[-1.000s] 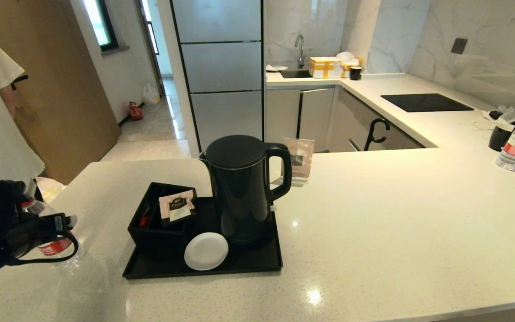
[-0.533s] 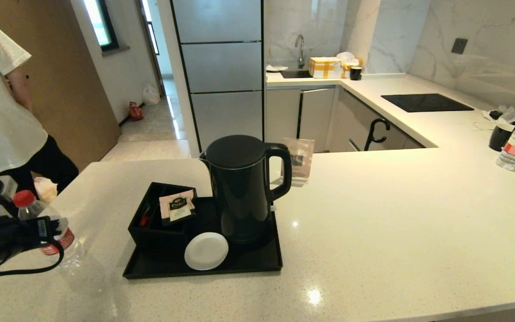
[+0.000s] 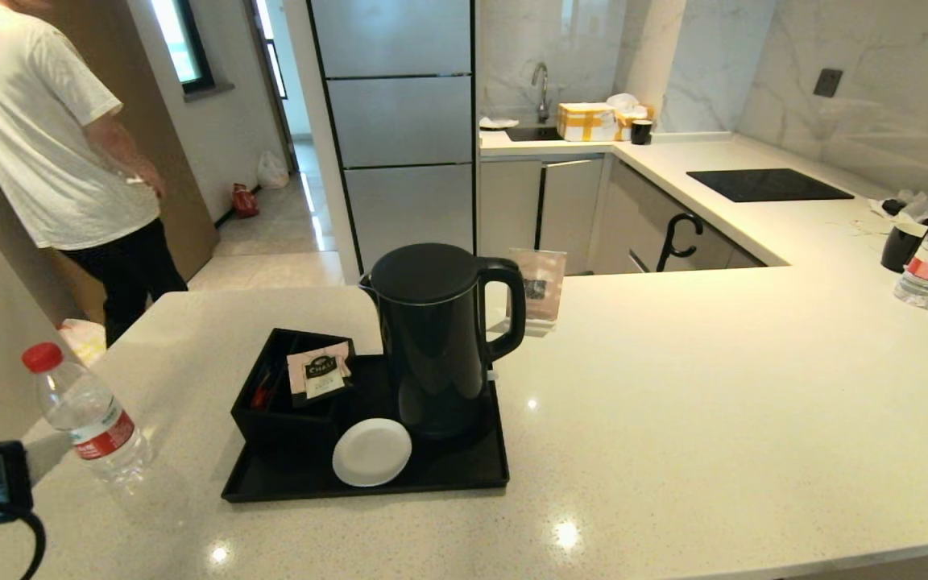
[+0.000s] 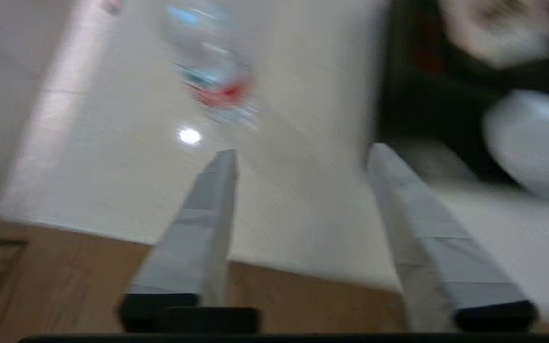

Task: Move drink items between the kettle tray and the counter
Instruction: Pick up the kettle

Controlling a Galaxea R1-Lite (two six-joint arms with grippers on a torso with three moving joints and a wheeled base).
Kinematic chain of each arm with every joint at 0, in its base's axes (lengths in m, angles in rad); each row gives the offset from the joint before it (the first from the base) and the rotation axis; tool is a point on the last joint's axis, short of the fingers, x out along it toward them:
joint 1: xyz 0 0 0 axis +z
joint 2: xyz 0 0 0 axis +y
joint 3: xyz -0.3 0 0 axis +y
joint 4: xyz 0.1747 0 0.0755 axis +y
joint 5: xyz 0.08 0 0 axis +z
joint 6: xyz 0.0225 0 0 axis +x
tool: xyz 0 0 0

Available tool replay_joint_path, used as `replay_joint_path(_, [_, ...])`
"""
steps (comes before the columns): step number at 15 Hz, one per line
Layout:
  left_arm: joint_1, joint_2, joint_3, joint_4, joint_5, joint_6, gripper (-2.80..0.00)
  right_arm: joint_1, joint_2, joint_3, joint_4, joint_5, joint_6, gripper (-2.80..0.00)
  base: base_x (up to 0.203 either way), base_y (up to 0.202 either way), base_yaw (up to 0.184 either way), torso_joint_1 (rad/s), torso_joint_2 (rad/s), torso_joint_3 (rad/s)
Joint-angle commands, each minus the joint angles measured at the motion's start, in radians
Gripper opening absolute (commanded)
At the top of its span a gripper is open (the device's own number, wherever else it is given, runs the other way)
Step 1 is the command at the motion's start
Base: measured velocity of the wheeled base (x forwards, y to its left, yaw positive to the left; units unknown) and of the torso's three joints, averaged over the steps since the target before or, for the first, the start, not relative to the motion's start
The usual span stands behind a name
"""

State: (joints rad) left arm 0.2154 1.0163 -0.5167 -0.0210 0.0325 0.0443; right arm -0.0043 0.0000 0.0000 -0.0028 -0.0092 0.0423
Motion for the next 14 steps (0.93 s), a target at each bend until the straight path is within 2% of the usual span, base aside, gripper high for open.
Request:
replay_joint_path(1, [-0.109, -0.207, -0.093, 0.389, -0.062, -0.007, -2.8, -0.001, 0.0, 0.0, 0.0, 0.0, 0.001, -2.8, 0.0, 0.0, 0.0, 0.0, 0.0, 0.0])
replay_joint_path(3, [-0.148, -0.219, -0.154, 0.489, -0.138, -0.021, -2.8, 0.0, 0.0, 0.0, 0.0, 0.0, 0.001, -2.8, 0.0, 0.0, 0.0, 0.0, 0.0, 0.0])
replay_joint_path(5, [-0.158, -0.2, -0.174, 0.498, -0.151, -0.035, -2.8, 0.0, 0.0, 0.0, 0.0, 0.0, 0.001, -2.8, 0.0, 0.0, 0.0, 0.0, 0.0, 0.0])
replay_joint_path(7, [-0.205, -0.099, -0.236, 0.517, -0.173, -0.082, -2.8, 0.0, 0.0, 0.0, 0.0, 0.0, 0.001, -2.8, 0.0, 0.0, 0.0, 0.0, 0.0, 0.0])
replay_joint_path(10, [-0.405, -0.066, -0.286, 0.55, -0.19, -0.16, -2.8, 0.0, 0.0, 0.0, 0.0, 0.0, 0.001, -2.8, 0.0, 0.0, 0.0, 0.0, 0.0, 0.0])
replay_joint_path(12, [-0.437, -0.061, -0.299, 0.561, -0.204, -0.188, -2.8, -0.002, 0.0, 0.0, 0.0, 0.0, 0.001, -2.8, 0.0, 0.0, 0.0, 0.0, 0.0, 0.0])
replay_joint_path(13, [-0.465, -0.053, -0.298, 0.559, -0.256, -0.19, -2.8, 0.0, 0.0, 0.0, 0.0, 0.0, 0.001, -2.8, 0.0, 0.0, 0.0, 0.0, 0.0, 0.0])
replay_joint_path(14, [-0.469, -0.05, -0.298, 0.558, -0.264, -0.192, -2.8, 0.0, 0.0, 0.0, 0.0, 0.0, 0.001, -2.8, 0.0, 0.0, 0.0, 0.0, 0.0, 0.0])
